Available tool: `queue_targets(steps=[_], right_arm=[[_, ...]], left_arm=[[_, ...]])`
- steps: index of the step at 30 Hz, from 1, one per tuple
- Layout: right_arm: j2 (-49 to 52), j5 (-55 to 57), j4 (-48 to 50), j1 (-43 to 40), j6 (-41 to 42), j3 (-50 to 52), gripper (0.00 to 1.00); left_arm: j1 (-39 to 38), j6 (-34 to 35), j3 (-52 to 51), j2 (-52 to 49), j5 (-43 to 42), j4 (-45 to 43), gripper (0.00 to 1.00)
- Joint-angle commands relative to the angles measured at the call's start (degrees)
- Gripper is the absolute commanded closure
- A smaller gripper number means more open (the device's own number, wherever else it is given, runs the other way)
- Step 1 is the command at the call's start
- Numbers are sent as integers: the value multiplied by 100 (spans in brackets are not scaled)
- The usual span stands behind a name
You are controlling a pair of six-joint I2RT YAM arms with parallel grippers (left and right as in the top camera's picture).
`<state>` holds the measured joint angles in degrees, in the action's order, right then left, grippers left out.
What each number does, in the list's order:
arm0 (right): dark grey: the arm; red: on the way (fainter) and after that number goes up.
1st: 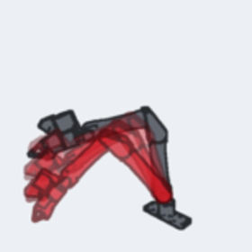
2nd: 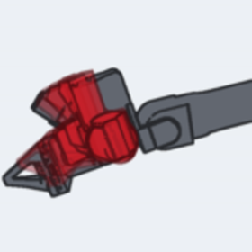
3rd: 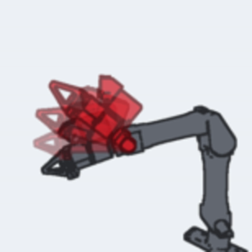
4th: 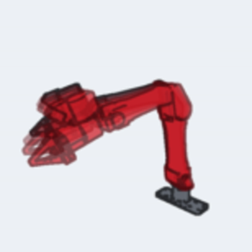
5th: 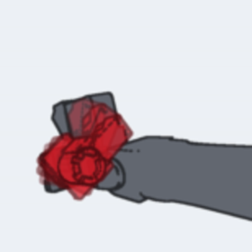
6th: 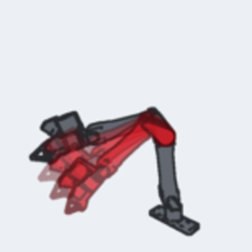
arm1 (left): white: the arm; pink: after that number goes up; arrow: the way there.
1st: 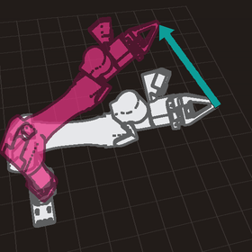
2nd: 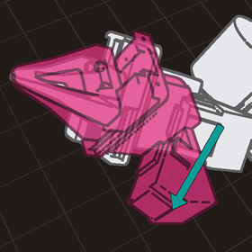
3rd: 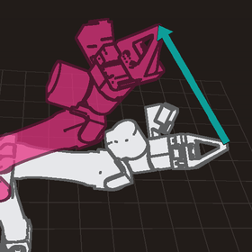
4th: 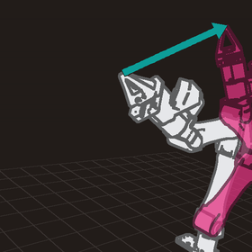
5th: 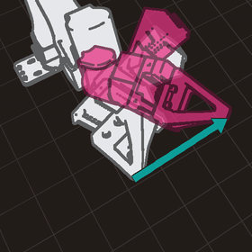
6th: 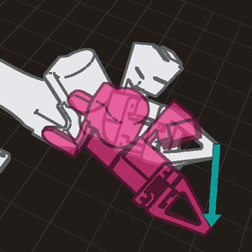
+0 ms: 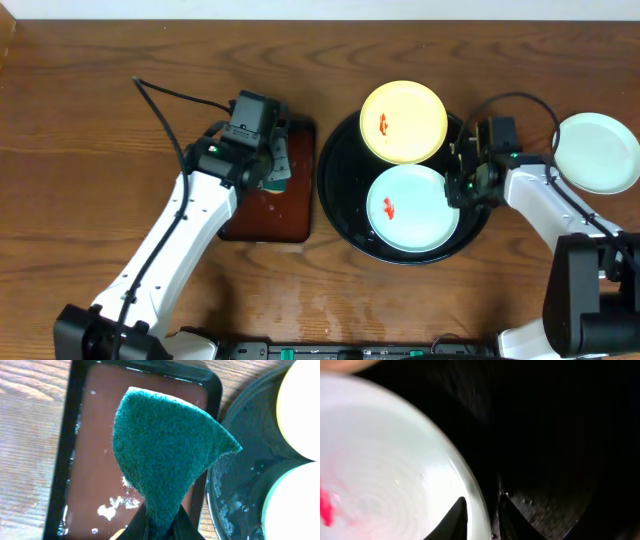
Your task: Clean dirty plates on tray and stack at the side
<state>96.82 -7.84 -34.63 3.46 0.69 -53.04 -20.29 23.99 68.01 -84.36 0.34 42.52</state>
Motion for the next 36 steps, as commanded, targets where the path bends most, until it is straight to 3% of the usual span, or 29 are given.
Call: queue_targets(steps=[1,19,34,36], right_arm=[[-4,31,17,28,-76,146,81],[-7,-66,-26,-122,13,28,81],[-17,-778,-70,-520,-17,-20,86],[-17,-883,-81,-542,-35,-20,90]], left_arm=[[-31,31,46,-85,35,-48,93],[-37,28,46,-101,15,-149,93],[-37,28,46,-105,15,-127,93],[-37,28,46,-105,15,-127,93]])
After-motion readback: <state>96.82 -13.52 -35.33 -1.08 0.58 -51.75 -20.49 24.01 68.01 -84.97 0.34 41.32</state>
